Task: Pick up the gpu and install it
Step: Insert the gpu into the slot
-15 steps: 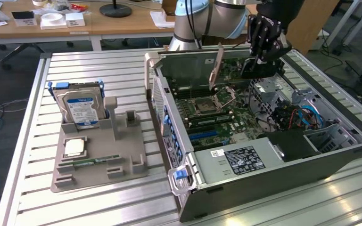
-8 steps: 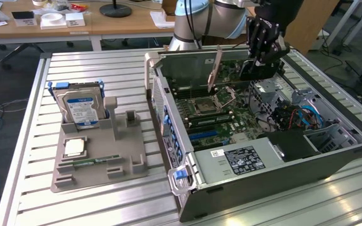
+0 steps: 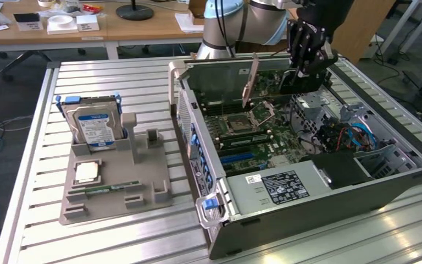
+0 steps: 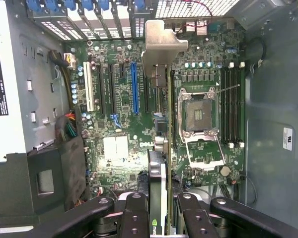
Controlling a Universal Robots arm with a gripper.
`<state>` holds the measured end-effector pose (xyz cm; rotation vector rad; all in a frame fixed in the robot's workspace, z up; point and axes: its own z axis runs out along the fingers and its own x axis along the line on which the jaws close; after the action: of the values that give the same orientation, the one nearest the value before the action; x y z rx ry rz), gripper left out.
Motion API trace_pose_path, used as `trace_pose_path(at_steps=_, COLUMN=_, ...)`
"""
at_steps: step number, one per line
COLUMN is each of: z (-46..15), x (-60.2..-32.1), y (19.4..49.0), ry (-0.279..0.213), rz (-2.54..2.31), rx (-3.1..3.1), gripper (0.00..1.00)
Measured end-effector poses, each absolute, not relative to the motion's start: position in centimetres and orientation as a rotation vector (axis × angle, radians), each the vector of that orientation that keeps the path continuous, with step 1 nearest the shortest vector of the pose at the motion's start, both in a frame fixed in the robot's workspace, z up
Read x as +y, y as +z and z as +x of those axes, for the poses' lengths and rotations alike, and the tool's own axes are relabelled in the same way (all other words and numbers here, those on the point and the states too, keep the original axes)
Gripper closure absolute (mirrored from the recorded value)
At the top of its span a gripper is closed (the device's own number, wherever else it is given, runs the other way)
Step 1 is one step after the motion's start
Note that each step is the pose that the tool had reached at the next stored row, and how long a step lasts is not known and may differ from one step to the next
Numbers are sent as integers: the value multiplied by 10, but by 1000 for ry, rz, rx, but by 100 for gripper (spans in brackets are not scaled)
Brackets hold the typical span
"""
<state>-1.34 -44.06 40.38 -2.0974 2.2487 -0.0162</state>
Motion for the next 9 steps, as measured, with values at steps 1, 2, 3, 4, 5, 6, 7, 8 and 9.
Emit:
trace_pose_path(at_steps=1, z=-13, x=-441, y=404, ry=-16, rz=-2097, rx=2249, gripper=73)
trace_pose_path(at_steps=2, z=-13, x=-441, y=404, ry=-16, rz=-2097, rx=2249, gripper=73)
trace_pose_path(at_steps=3, z=-13, x=-442, y=404, ry=-16, rz=-2098, rx=2249, gripper=73)
trace_pose_path(at_steps=4, z=-13, x=-443, y=403, ry=-16, rz=-2098, rx=2249, gripper=73)
trace_pose_path(at_steps=5, z=-13, x=-443, y=403, ry=-16, rz=-2098, rx=2248, gripper=73)
trace_pose_path(at_steps=6, z=-13, x=-444, y=403, ry=-16, rz=-2098, rx=2248, gripper=73)
trace_pose_path(at_steps=7, z=-13, x=-444, y=403, ry=-16, rz=-2098, rx=2248, gripper=73)
trace_pose_path(at_steps=8, z=-13, x=-444, y=403, ry=-16, rz=-2098, rx=2248, gripper=73)
trace_pose_path(at_steps=9, z=-13, x=-444, y=403, ry=-16, rz=-2098, rx=2249, gripper=73)
